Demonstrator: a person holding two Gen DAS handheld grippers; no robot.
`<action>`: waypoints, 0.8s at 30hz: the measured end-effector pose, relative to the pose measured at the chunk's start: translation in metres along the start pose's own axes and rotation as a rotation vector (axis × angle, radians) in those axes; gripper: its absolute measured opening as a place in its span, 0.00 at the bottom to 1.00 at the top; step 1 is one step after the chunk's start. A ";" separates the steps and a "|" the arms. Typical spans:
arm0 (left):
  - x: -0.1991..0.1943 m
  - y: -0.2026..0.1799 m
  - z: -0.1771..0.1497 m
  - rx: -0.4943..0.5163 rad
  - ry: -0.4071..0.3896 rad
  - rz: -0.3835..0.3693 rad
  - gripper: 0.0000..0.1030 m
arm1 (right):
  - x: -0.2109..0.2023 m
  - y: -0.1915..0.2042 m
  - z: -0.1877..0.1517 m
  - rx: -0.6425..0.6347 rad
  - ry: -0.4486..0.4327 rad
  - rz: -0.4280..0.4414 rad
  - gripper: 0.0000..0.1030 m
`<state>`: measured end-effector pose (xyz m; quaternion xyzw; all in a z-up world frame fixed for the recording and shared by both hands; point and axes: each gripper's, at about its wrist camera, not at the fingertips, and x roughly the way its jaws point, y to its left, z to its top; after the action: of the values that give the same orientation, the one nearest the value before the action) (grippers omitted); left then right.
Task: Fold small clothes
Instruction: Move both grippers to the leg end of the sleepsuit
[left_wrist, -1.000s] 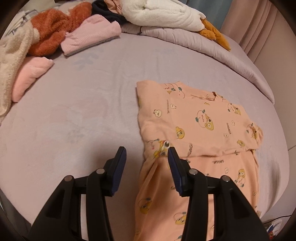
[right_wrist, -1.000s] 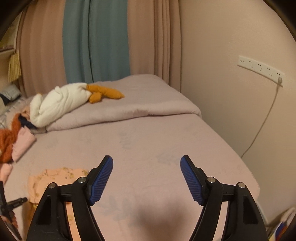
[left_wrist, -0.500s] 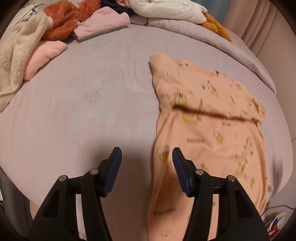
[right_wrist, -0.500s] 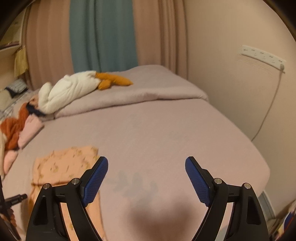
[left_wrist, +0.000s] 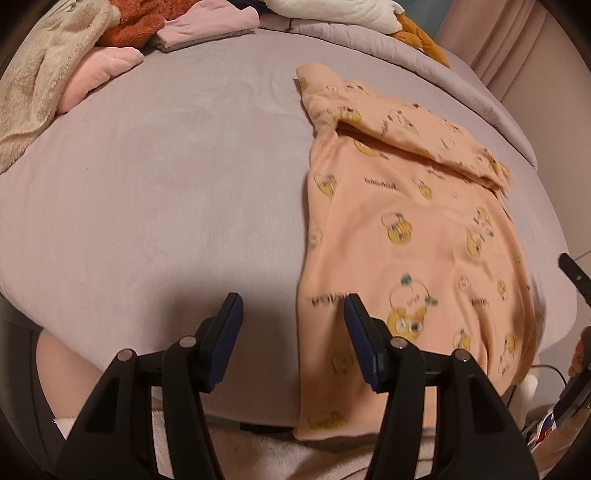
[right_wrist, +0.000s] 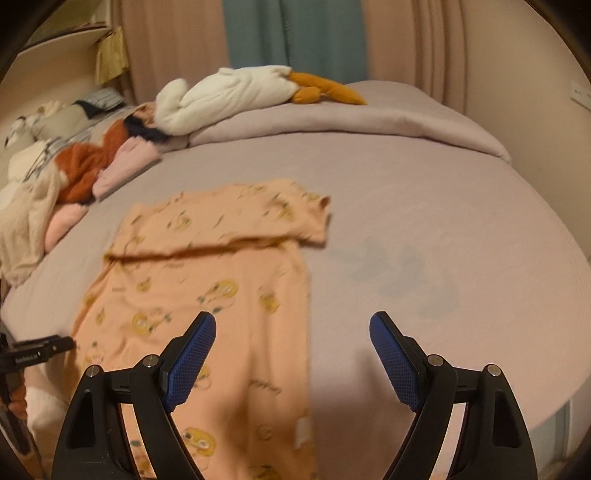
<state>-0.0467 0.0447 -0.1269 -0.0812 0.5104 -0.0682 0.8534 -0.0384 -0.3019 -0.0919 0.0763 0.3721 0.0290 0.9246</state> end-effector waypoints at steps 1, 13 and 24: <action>-0.001 0.000 -0.003 0.002 -0.001 -0.005 0.55 | 0.000 0.002 -0.004 0.000 0.013 0.007 0.83; -0.004 -0.008 -0.037 0.035 0.017 -0.092 0.54 | 0.003 0.000 -0.051 0.015 0.130 0.080 0.83; -0.004 -0.008 -0.060 0.047 0.060 -0.137 0.54 | -0.011 -0.004 -0.080 0.001 0.173 0.086 0.82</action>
<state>-0.1018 0.0331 -0.1499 -0.0938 0.5274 -0.1409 0.8326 -0.1016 -0.2975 -0.1421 0.0899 0.4470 0.0748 0.8869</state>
